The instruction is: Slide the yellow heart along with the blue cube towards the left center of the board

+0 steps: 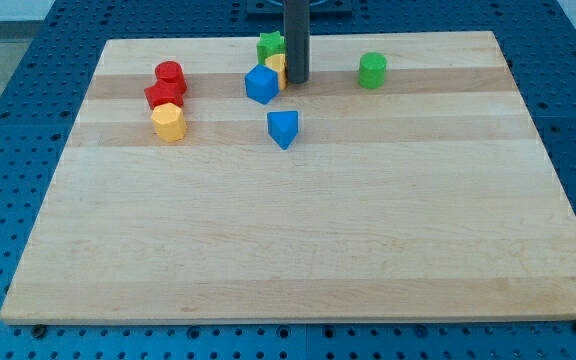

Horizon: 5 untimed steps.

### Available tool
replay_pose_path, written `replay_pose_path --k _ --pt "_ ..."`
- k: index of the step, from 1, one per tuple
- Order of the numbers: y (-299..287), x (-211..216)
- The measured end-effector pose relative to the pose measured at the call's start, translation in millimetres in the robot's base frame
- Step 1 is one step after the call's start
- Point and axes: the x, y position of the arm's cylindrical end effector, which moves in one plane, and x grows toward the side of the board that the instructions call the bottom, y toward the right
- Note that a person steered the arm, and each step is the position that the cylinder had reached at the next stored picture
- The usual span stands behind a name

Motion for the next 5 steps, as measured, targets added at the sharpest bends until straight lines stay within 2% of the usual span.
replay_pose_path --k 2,3,5 --pt "-24.7 -18.5" --pt "-20.7 -42.9" --pt "-33.8 -49.1"
